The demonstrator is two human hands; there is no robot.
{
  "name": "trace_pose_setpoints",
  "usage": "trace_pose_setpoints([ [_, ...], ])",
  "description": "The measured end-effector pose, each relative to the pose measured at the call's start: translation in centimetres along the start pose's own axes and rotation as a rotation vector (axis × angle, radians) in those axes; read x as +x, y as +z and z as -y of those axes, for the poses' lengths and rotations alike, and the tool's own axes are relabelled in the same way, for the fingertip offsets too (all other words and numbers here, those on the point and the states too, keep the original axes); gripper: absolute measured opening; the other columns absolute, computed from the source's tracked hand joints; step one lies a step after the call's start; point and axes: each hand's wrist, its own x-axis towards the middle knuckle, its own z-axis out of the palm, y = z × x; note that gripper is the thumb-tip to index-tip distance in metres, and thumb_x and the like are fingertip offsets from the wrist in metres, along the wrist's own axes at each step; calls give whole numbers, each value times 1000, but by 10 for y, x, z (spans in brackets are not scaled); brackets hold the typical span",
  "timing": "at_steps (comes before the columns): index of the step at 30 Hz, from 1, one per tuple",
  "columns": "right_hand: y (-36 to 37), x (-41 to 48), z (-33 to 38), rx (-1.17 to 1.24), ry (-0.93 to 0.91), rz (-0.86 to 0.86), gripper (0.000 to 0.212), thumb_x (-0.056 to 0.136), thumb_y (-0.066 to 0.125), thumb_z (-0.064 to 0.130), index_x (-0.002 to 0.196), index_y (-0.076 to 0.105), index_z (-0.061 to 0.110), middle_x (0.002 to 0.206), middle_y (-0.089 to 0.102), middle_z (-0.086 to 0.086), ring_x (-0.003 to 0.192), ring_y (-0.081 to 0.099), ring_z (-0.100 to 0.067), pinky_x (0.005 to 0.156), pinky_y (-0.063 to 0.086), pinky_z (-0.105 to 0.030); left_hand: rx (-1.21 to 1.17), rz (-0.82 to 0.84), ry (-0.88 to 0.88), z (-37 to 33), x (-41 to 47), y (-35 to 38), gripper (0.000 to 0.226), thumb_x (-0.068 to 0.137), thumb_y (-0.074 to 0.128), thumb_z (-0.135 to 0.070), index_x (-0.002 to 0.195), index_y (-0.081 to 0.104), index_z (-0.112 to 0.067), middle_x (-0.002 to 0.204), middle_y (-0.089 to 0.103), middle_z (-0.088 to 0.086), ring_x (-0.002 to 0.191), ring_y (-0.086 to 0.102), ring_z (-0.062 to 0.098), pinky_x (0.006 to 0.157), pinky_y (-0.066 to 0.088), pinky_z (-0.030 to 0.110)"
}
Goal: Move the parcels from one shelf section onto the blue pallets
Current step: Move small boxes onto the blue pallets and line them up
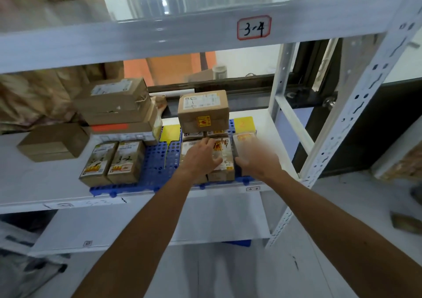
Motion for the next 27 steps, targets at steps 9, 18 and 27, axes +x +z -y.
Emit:
trace_pose_setpoints([
  [9,-31,-1,-7,-2,-16,30,63,95,36,63,145,33,26,154,29,-7,124,45,-34,96,43,-46,96,1,31,-6,0,-18,62,87,64,-42,137,46,-12,129,56,5,115,56,23,96,48,36],
  [18,-75,5,-7,-62,-164,-45,60,100,37,54,151,29,23,160,21,-7,134,39,-34,102,41,-44,179,48,-175,-1,-10,-49,81,90,37,-72,155,21,-26,159,28,8,140,37,31,106,42,46],
  [27,-83,13,60,-8,-377,44,59,99,44,49,149,31,21,155,28,-12,133,39,-36,102,41,-47,126,79,-342,30,-75,-93,85,91,33,-75,158,13,-26,165,15,4,148,25,29,114,31,47],
])
